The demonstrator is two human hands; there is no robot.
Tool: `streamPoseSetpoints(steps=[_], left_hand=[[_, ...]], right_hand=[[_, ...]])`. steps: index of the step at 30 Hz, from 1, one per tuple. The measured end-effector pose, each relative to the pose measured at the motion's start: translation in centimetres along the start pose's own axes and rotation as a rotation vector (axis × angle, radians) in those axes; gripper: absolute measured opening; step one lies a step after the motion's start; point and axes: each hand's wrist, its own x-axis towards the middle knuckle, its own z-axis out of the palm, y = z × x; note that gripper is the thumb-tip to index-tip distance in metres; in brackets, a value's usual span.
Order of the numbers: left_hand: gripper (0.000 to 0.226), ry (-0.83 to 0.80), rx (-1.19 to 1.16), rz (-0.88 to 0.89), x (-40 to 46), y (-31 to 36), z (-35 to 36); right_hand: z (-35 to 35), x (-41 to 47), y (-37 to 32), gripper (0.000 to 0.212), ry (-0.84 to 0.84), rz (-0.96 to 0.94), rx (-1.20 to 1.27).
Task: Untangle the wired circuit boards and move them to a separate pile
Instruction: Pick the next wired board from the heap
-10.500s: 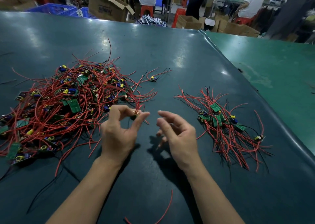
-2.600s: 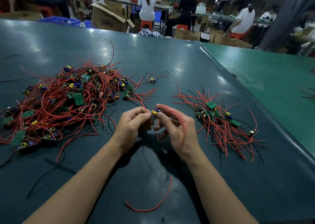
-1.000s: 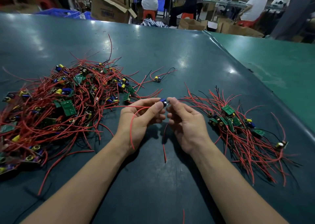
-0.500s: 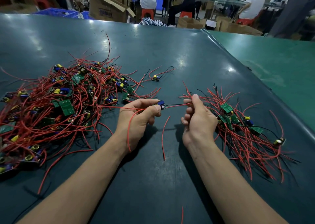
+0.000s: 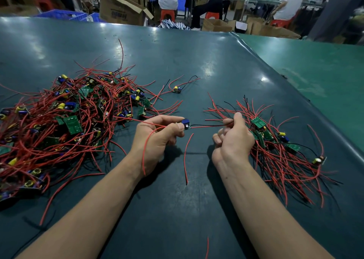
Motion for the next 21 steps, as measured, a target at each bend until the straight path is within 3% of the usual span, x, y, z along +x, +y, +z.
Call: streamPoseSetpoints(steps=[6, 11, 15, 18, 21], left_hand=[[0.01, 0.048, -0.052, 0.0, 0.3, -0.1, -0.4], [0.015, -0.007, -0.001, 0.013, 0.0, 0.1, -0.2], [0.017, 0.094, -0.059, -0.011, 0.0, 0.3, -0.4], [0.01, 0.107, -0.081, -0.006, 0.0, 0.3, -0.3], [0.021, 0.15, -0.113, -0.018, 0.1, 0.3, -0.3]], right_hand=[[-0.3, 0.3, -0.4, 0.034, -0.079, -0.008, 0.028], [-0.3, 0.3, -1.0, 0.044, -0.076, -0.015, 0.084], [-0.6, 0.1, -1.0, 0.047, -0.088, 0.047, 0.056], [-0.4, -1.2, -0.4, 0.063, -0.25, 0.101, -0.16], [0.1, -2.8, 0.4, 0.076, -0.461, 0.097, -0.253]])
